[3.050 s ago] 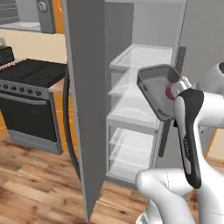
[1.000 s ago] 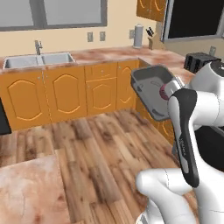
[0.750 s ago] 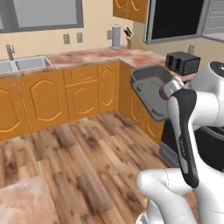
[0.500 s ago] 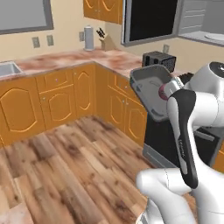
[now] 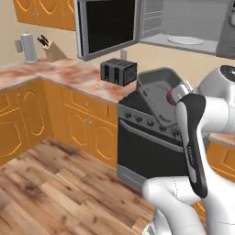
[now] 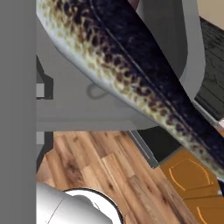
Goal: Place the tupperware containing the fish and onion meal in the microwave. Close the microwave door and press the start button to reheat the meal.
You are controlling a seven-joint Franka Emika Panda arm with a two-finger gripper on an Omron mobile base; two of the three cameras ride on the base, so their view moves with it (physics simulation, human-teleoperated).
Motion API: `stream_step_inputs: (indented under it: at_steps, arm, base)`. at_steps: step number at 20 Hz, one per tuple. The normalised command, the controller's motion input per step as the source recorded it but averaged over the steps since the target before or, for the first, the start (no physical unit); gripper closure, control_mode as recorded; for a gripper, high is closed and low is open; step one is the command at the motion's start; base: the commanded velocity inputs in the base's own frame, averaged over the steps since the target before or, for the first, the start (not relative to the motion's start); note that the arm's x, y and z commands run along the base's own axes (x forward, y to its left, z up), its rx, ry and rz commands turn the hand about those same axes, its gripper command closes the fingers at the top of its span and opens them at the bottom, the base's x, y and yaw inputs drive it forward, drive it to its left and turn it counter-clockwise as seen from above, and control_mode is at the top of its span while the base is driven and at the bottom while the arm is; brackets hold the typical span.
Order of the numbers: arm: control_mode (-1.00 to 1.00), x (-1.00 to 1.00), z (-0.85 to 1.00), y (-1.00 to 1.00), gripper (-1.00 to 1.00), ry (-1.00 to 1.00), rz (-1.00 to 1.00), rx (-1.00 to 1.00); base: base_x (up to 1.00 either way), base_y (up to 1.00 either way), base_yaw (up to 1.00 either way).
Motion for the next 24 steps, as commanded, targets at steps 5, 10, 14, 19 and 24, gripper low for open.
stream_step_inputs:
  at_steps: [5, 10, 14, 19, 24]
  arm:
    - [1.00, 0.00, 0.00, 0.00, 1.00, 0.00, 0.00, 0.00]
    - [1.00, 0.00, 0.00, 0.00, 1.00, 0.00, 0.00, 0.00]
    - [1.00, 0.00, 0.00, 0.00, 1.00, 0.00, 0.00, 0.00]
    - [1.00, 0.00, 0.00, 0.00, 1.00, 0.00, 0.00, 0.00]
    - [1.00, 0.00, 0.00, 0.00, 1.00, 0.00, 0.00, 0.00]
  base:
    - [0.80, -0.09, -0.49]
    - [0.73, -0.01, -0.45]
    - [0.60, 0.02, -0.38]
    - [0.44, 0.27, -0.26]
    - [0.38, 0.47, -0.13]
